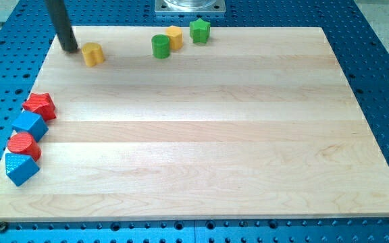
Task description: Place the heart to the bottom right side of the green circle
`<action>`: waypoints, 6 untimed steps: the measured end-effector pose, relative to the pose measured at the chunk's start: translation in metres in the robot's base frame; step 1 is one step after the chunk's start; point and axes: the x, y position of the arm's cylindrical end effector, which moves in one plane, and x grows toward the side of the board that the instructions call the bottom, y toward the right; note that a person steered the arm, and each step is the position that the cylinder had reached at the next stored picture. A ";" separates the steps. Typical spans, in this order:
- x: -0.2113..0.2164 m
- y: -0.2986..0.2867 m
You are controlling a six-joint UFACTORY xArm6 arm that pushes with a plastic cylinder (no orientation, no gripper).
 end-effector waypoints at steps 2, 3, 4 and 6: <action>0.050 0.151; 0.050 0.159; 0.081 0.158; 0.054 0.188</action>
